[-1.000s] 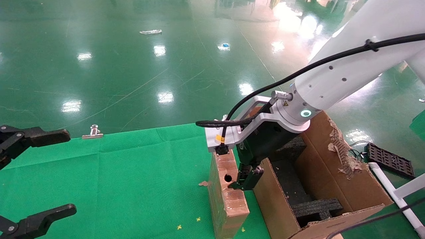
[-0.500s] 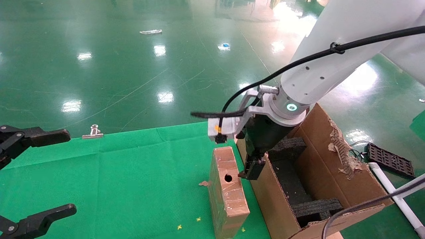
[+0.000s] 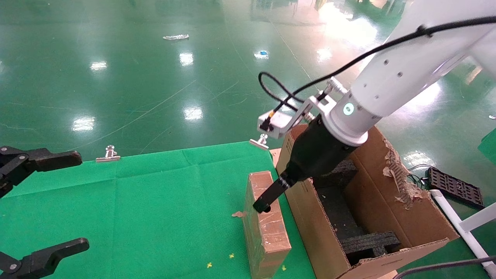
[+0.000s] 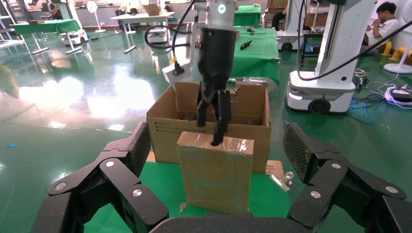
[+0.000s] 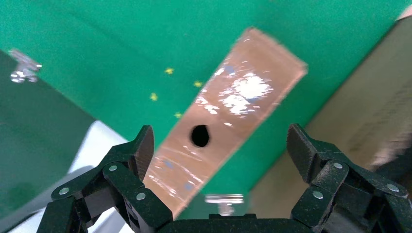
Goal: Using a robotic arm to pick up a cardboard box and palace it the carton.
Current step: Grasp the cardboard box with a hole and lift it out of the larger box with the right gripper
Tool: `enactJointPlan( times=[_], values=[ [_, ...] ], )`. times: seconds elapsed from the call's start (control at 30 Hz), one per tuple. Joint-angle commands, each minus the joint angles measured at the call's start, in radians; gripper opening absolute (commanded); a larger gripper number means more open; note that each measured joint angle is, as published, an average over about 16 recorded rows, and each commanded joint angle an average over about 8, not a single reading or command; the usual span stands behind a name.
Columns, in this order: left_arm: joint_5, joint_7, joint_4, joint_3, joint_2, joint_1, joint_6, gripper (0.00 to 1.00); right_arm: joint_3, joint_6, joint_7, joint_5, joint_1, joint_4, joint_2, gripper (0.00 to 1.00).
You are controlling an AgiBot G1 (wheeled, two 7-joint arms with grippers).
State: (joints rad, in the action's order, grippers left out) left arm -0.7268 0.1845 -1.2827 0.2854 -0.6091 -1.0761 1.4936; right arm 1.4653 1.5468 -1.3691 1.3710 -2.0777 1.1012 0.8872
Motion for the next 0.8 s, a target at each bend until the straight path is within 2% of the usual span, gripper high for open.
enactJointPlan(
  times=[0.03, 0.2, 0.23, 0.27, 0.33, 0.4, 0.47, 0.5, 0.57, 0.6, 0.63, 0.8],
  values=[
    [0.000, 0.000, 0.000, 0.000, 0.000, 0.000, 0.000, 1.00, 0.004, 0.001, -0.018, -0.016, 0.013, -0.029, 0.008, 1.00],
    [0.000, 0.000, 0.000, 0.000, 0.000, 0.000, 0.000, 1.00, 0.025, -0.001, -0.028, -0.015, 0.041, -0.069, 0.036, 1.00],
    [0.000, 0.000, 0.000, 0.001, 0.000, 0.000, 0.000, 1.00, 0.028, -0.003, -0.028, -0.012, 0.045, -0.072, 0.041, 0.96],
    [0.000, 0.000, 0.000, 0.001, 0.000, 0.000, 0.000, 1.00, 0.032, -0.005, -0.028, -0.010, 0.048, -0.075, 0.045, 0.86],
    [0.001, 0.000, 0.000, 0.001, 0.000, 0.000, 0.000, 0.97, 0.037, -0.008, -0.026, -0.004, 0.053, -0.076, 0.052, 0.61],
    [0.001, 0.000, 0.000, 0.001, 0.000, 0.000, 0.000, 0.78, 0.042, -0.012, -0.025, 0.002, 0.056, -0.073, 0.056, 0.36],
    [0.001, -0.001, 0.000, 0.001, 0.000, 0.000, 0.000, 0.53, 0.046, -0.014, -0.027, 0.008, 0.057, -0.067, 0.059, 0.11],
    [0.001, -0.001, 0.000, 0.001, 0.000, 0.000, 0.000, 0.41, 0.048, -0.015, -0.028, 0.011, 0.057, -0.063, 0.059, 0.03],
    [0.001, -0.001, 0.000, 0.001, 0.001, 0.000, -0.001, 0.16, 0.051, -0.015, -0.033, 0.016, 0.057, -0.054, 0.059, 0.00],
    [0.001, -0.001, 0.000, 0.001, 0.001, 0.000, -0.001, 0.06, 0.053, -0.016, -0.035, 0.017, 0.057, -0.050, 0.059, 0.00],
    [0.001, -0.001, 0.000, 0.001, 0.001, 0.000, -0.001, 0.02, 0.054, -0.016, -0.037, 0.018, 0.057, -0.046, 0.058, 0.00],
    [0.001, -0.001, 0.000, 0.002, 0.001, 0.000, -0.001, 0.00, 0.060, -0.017, -0.044, 0.022, 0.060, -0.027, 0.055, 0.00]
  ],
)
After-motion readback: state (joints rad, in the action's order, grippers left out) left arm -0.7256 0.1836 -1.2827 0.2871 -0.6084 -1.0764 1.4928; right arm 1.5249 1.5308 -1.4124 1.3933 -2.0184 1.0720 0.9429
